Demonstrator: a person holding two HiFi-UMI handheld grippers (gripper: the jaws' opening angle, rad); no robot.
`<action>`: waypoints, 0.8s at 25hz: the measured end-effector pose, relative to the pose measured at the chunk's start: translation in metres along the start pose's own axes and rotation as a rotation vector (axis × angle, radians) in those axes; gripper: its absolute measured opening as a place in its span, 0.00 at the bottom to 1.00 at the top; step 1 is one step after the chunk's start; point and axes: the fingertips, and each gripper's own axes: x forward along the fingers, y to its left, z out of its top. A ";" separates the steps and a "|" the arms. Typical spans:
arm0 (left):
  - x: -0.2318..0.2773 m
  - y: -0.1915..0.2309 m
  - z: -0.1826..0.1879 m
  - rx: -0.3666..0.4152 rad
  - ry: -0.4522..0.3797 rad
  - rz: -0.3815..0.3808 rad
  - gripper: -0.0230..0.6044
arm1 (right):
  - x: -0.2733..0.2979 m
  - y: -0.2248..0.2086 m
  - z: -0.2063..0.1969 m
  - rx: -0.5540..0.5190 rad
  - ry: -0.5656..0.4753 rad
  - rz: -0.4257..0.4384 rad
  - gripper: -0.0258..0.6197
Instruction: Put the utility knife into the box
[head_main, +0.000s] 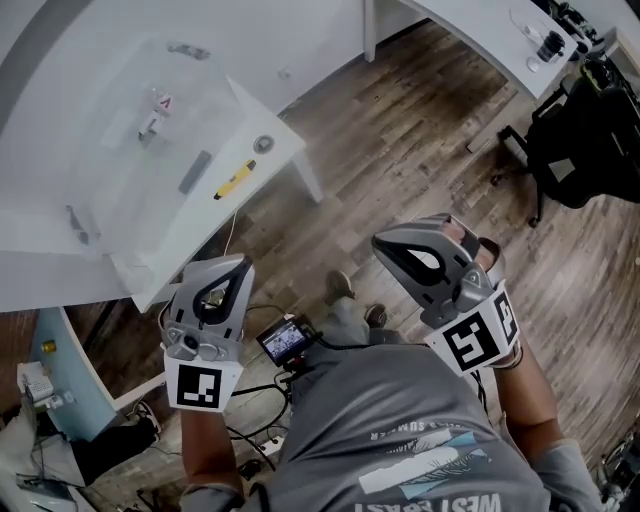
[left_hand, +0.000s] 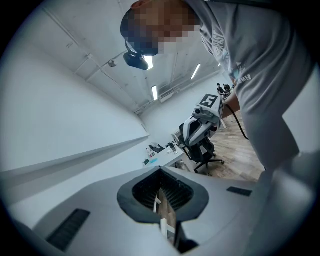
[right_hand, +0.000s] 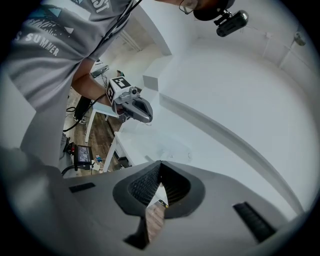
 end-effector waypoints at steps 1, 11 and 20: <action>0.003 0.005 -0.004 -0.002 0.002 0.006 0.05 | 0.006 -0.005 -0.002 -0.005 0.001 0.005 0.06; 0.025 0.087 -0.056 -0.044 -0.004 0.095 0.05 | 0.075 -0.060 -0.014 -0.036 0.040 0.039 0.06; 0.026 0.129 -0.085 -0.073 0.054 0.164 0.05 | 0.125 -0.086 -0.018 -0.049 0.005 0.103 0.06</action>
